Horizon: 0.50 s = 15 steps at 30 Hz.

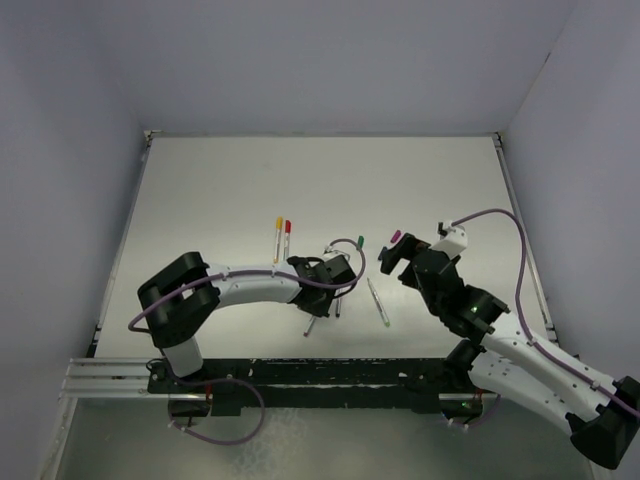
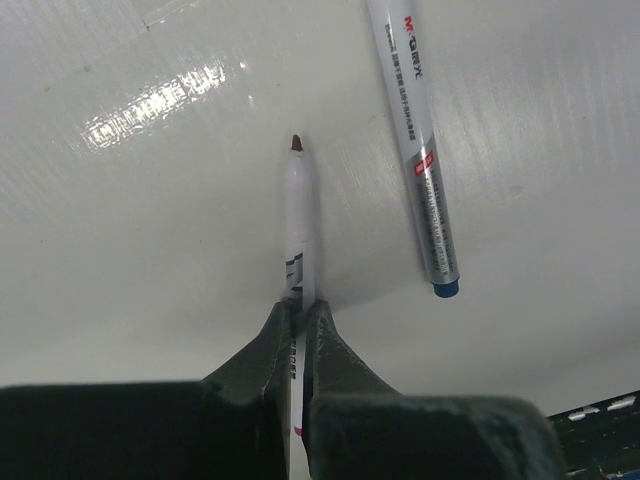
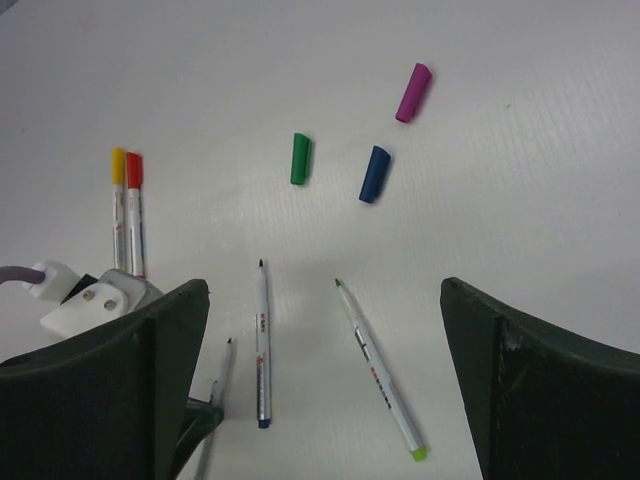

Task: Insert the pens into the pen caps

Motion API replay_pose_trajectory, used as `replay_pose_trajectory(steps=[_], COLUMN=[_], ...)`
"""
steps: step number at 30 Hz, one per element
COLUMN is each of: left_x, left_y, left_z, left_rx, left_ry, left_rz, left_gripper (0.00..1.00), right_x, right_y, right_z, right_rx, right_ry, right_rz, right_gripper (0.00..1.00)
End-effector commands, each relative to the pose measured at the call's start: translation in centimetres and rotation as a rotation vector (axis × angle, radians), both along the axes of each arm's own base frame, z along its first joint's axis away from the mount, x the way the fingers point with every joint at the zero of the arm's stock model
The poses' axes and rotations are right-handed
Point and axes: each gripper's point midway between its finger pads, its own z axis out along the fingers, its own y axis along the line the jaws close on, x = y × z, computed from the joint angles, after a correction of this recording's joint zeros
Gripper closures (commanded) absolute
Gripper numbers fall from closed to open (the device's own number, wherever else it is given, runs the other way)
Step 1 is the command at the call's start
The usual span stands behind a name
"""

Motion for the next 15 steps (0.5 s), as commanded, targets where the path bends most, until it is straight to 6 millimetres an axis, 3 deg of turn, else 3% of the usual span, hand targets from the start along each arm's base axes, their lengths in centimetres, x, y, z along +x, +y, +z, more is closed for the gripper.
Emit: replay_pose_trajectory(steps=[1, 6, 9, 11, 12, 15], left_x=[-4.4, -3.1, -1.4, -0.4, 0.0, 1.0], left_y=[6.1, 6.1, 5.0, 4.2, 3.7, 2.6], left_z=[-5.6, -4.0, -1.1, 1.2, 2.3, 5.3], left_rx=[0.203, 0.165, 0.1, 0.046, 0.016, -0.073], left_ry=[0.166, 0.076, -0.018, -0.075, -0.102, -0.172], left_rz=[-0.008, 0.024, 0.031, 0.028, 0.024, 0.024], left_gripper=[1.0, 1.0, 1.0, 1.0, 1.0, 1.0], right_x=[0.3, 0.5, 0.9, 1.3, 1.5, 2.6], right_y=[-0.9, -2.4, -2.9, -2.9, -3.0, -2.7], right_z=[0.3, 0.1, 0.2, 0.2, 0.1, -0.3], right_rx=[0.002, -0.078, -0.139, -0.169, -0.187, -0.234], right_ry=[-0.02, -0.007, 0.004, 0.015, 0.025, 0.052], right_rz=[-0.051, -0.113, -0.14, -0.151, -0.16, -0.162], right_gripper=[0.03, 0.16, 0.27, 0.5, 0.55, 0.59])
